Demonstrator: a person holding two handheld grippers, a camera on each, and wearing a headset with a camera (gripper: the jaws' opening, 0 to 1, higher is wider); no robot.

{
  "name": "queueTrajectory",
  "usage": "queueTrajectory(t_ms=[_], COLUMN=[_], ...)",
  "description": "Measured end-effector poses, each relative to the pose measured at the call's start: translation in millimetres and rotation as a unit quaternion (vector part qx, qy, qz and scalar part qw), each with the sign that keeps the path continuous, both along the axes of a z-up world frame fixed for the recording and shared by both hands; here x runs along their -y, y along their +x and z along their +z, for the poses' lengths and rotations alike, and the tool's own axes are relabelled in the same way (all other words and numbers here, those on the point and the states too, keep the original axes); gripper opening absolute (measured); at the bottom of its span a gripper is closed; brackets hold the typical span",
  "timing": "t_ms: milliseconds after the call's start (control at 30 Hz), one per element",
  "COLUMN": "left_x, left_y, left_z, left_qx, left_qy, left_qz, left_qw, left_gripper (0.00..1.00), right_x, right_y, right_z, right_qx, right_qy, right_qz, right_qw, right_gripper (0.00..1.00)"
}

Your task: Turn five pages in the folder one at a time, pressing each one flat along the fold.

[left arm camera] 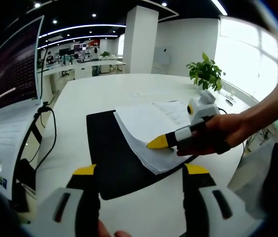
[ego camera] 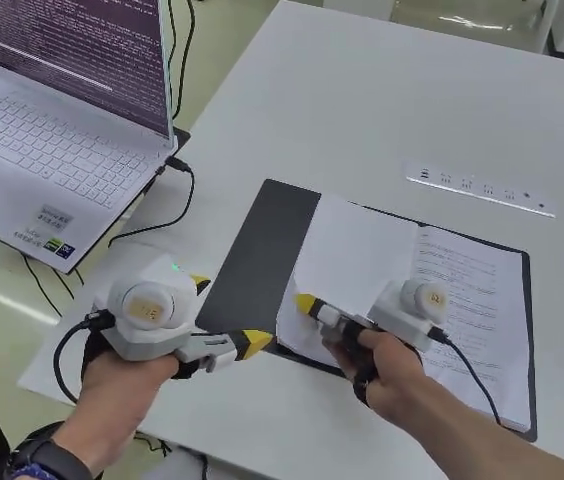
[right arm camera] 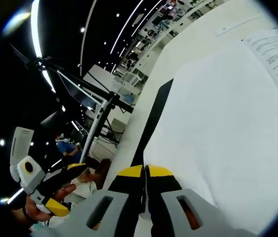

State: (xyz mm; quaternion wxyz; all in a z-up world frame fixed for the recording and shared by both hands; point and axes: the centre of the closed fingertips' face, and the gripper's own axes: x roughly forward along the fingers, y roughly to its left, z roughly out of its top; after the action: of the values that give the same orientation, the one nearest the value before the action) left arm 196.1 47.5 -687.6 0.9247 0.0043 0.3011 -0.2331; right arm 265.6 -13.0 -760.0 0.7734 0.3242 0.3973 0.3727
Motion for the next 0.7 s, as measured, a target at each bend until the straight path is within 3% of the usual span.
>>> queueTrajectory(t_ms=[200, 333, 367, 700], left_x=[-2.8, -1.5, -0.1, 10.2], left_y=[-0.1, 0.1, 0.0, -1.1], left_z=[-1.8, -5.2, -6.4, -11.0], left_qx=[-0.003, -0.006, -0.007, -0.017], left_qy=[-0.002, -0.006, -0.009, -0.017], left_qz=[0.005, 0.006, 0.005, -0.005], left_qw=[1.0000, 1.0000, 0.9999, 0.9997], left_gripper=[0.69, 0.69, 0.69, 0.69], right_x=[0.9, -2.8, -6.4, -6.0], right_y=[-3.7, -19.3, -20.7, -28.9], right_z=[-16.2, -23.2, -18.8, -14.0], right_qx=[-0.011, -0.035, -0.026, -0.023], right_qy=[-0.012, -0.022, -0.005, 0.002], right_qz=[0.004, 0.034, 0.038, 0.050], right_qw=[0.9999, 0.9986, 0.9989, 0.9985], right_gripper=[0.03, 0.17, 0.20, 0.32])
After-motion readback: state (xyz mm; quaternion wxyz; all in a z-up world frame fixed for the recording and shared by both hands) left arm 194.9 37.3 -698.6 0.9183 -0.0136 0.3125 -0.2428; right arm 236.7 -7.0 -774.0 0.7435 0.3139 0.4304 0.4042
